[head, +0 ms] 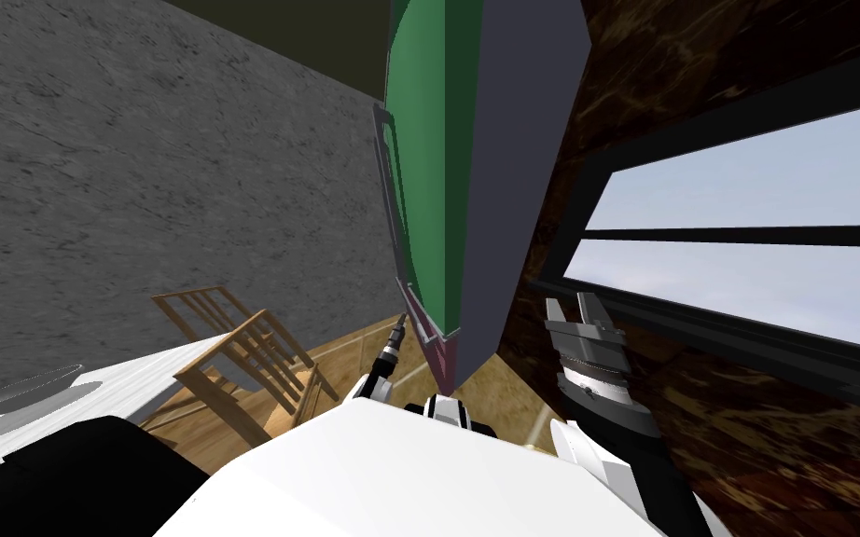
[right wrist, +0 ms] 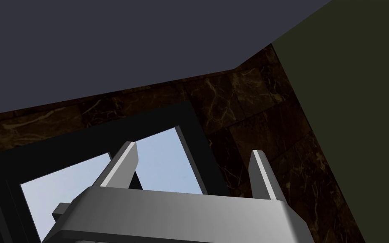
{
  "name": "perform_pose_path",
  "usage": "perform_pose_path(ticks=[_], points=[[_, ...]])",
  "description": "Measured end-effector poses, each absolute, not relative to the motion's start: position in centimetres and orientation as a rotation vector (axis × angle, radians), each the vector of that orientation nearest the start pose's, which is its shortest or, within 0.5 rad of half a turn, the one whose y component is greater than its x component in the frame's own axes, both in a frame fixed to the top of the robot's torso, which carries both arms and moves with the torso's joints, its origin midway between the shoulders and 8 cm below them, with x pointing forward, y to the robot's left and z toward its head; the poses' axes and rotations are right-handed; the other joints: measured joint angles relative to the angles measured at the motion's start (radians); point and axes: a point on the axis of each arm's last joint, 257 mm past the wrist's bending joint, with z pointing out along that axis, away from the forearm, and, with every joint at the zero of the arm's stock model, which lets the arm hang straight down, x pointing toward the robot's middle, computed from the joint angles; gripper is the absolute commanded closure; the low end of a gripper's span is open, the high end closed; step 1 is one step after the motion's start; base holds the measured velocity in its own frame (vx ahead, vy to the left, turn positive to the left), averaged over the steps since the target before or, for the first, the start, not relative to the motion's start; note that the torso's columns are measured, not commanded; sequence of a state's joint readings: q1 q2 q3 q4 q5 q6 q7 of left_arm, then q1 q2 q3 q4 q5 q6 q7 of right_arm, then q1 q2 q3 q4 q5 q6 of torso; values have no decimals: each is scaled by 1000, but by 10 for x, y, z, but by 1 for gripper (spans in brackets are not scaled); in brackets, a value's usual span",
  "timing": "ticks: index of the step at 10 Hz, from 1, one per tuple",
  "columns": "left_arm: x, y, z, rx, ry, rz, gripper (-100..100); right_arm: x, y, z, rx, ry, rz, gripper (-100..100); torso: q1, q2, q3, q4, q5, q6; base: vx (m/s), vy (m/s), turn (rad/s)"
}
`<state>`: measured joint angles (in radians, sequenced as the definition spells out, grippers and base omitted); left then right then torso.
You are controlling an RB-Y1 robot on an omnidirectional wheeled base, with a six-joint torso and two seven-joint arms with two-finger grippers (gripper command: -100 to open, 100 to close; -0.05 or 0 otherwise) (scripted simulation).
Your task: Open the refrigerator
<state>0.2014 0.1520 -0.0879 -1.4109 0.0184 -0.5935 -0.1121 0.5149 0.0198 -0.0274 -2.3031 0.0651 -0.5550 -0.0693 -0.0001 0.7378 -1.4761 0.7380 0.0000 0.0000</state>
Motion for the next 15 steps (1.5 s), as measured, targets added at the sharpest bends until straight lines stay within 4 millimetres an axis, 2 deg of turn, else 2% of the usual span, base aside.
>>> perform_pose_path(ticks=[6, 12, 15], points=[[461, 235, -307, -917, 1236, -1159, -100, 328, -280, 40, 599, 575, 1308, 0, 0, 0, 0, 0, 0, 0, -10, -50, -6], [457, 222, -358, -977, 1320, -1135, -100, 328, -280, 40, 599, 575, 1308, 0, -1, 0, 0, 0, 0, 0, -6, -46, -3], [451, 223, -382, -1003, 1364, -1113, -100, 328, -280, 40, 599, 575, 1308, 0, -1, -1, -1, -1, 1, 2, -8, -39, -4]])
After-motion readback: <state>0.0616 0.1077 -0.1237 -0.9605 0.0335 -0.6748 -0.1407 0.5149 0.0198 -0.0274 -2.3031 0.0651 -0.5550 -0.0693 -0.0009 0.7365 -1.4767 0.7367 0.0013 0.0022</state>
